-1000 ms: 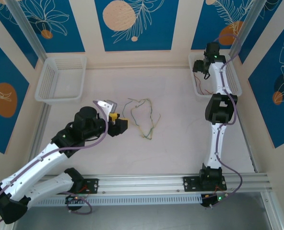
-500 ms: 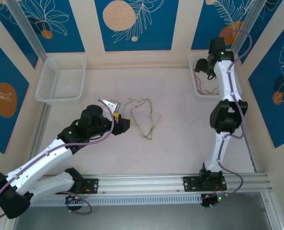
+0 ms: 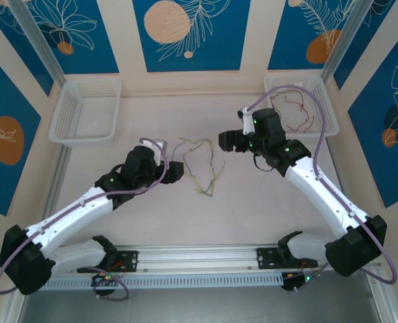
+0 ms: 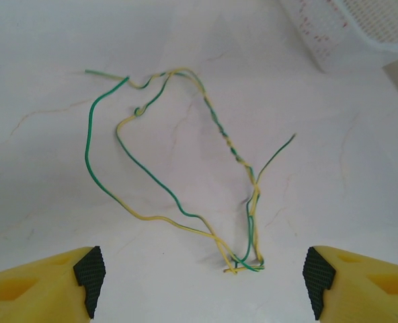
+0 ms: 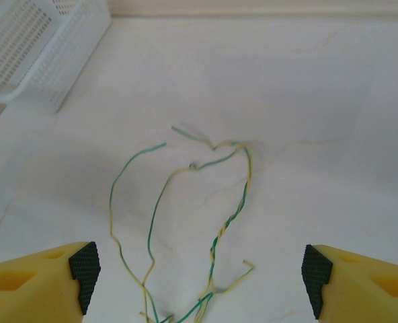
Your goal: Untangle the cables
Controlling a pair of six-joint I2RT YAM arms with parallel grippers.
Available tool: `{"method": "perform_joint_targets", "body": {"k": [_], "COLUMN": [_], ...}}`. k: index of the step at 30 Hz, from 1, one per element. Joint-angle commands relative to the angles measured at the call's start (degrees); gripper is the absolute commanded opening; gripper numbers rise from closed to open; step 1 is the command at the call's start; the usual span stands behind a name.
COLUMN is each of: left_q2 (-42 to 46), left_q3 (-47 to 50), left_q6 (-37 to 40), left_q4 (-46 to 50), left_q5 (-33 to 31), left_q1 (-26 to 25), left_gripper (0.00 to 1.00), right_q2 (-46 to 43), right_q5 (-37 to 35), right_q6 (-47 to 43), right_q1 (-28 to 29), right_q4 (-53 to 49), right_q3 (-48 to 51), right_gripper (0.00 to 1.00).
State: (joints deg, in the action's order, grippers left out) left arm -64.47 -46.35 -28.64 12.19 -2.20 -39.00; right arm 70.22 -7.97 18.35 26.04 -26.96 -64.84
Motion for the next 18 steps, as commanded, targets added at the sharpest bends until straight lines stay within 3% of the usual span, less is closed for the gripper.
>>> {"method": "perform_joint_targets", "body": {"k": [1,11,18], "left_q2": [-4.30,-14.90,-18.78], "left_q3": [-3.11,-3.25,-1.38], "left_q6": [-1.75,-3.10,-3.66], "left_q4": [2.57,-3.22,-7.83], "left_q5": [0.54,3.72,3.07], "left_q1": [1.22,2.07,2.07], "left_gripper": [0.81,0.83,0.76], "right_q2": [1.49,14.59,21.89], "right_q5": [3.39,3.15,7.27], "right_q6": [7.39,14.73,18.09], "right_q1": [-1.59,-0.99,-1.99], "right_q4": [2.14,2.59,8.54], "right_q3": [4.92,7.67,8.40], "right_gripper": [0.81,0.81,0.74]}}
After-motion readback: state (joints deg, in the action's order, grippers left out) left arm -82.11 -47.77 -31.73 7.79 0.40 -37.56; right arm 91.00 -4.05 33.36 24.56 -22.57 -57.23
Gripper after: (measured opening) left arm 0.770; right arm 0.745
